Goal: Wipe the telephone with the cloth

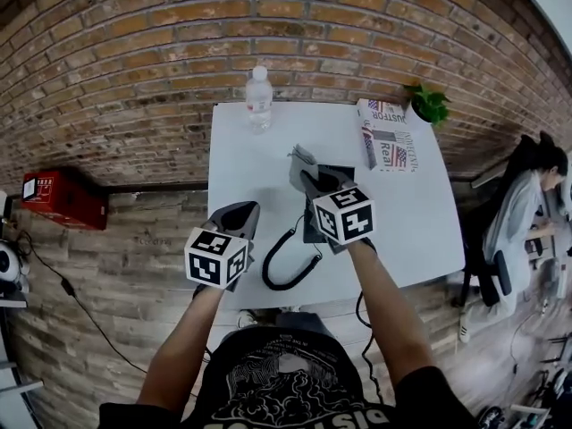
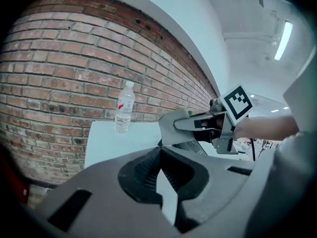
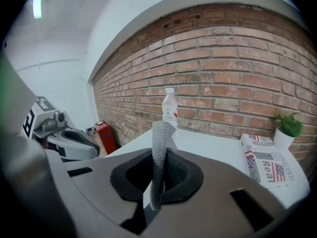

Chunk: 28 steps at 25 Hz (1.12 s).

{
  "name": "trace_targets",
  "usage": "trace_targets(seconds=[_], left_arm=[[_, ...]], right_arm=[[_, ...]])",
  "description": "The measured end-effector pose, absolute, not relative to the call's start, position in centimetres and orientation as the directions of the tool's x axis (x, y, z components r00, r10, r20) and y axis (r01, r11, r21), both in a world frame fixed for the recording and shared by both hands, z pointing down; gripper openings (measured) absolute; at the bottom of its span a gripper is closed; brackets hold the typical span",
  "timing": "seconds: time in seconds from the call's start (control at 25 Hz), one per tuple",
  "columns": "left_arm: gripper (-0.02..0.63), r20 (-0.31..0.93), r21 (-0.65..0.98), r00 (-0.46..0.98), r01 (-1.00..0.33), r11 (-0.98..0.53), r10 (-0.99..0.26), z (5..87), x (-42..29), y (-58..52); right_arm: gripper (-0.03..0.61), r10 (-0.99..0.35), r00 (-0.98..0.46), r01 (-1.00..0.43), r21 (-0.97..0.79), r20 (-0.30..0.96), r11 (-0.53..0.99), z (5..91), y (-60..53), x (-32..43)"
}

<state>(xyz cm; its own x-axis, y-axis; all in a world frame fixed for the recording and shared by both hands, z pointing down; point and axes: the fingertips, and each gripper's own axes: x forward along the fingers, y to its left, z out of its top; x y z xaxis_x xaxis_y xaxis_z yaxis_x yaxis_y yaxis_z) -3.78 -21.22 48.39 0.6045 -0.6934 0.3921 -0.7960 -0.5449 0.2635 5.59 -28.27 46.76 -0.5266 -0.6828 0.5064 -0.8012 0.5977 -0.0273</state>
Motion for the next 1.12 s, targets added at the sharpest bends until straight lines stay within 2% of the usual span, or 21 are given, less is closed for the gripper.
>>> trace_targets(seconds=[0.48,1.12], left_arm=[[0.005,0.392,0.250,0.580,-0.815,-0.523,-0.715,47.9,-3.3,-23.2],[0.005,0.389,0.254,0.594,-0.804,-0.538,-0.704,48.0,-3.1,-21.0]], right_arm=[[0.011,-0.679,-0.481,-0.790,0.063,0.555,0.610,48.8,-30.3,6.7],[0.011,-0.644,-0.483,-0.791,0.020,0.593,0.612,51.1,-26.1,6.6]])
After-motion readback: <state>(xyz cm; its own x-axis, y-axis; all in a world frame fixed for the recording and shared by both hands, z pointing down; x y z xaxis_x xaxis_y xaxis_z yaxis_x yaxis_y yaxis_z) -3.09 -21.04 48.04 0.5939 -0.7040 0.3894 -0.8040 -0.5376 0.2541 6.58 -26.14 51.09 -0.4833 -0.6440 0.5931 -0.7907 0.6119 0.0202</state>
